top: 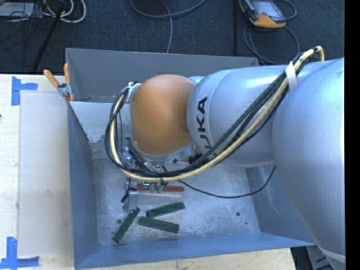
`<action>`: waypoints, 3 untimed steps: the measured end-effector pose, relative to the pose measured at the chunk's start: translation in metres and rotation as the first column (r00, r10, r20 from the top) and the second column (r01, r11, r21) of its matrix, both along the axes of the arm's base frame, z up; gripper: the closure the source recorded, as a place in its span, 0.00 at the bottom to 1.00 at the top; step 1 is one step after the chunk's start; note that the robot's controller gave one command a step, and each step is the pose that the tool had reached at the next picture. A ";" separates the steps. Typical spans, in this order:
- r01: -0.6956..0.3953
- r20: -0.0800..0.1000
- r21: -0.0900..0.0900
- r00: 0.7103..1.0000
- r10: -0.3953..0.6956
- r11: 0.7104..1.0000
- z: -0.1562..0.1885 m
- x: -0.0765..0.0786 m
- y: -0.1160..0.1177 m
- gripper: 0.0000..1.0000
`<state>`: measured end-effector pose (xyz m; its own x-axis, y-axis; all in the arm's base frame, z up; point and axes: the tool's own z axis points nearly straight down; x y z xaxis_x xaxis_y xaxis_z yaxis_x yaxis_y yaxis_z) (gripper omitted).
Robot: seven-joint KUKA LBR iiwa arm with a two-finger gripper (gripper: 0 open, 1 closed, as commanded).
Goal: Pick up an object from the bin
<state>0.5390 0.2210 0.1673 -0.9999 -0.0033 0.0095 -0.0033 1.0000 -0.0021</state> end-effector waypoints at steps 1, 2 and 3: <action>-0.729 0.004 0.005 0.684 0.729 0.684 -0.099 -0.033 0.009 0.00; -0.937 0.011 0.002 0.351 0.936 0.351 -0.067 -0.037 0.009 0.00; -0.991 0.011 0.003 0.132 0.991 0.132 -0.068 -0.036 0.027 0.00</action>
Offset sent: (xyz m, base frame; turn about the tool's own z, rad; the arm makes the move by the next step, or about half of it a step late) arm -0.0314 0.0090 -0.0973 -0.8175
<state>0.5032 0.2476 0.0993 -0.1292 -0.9916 -0.0020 -0.9916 0.1292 0.0011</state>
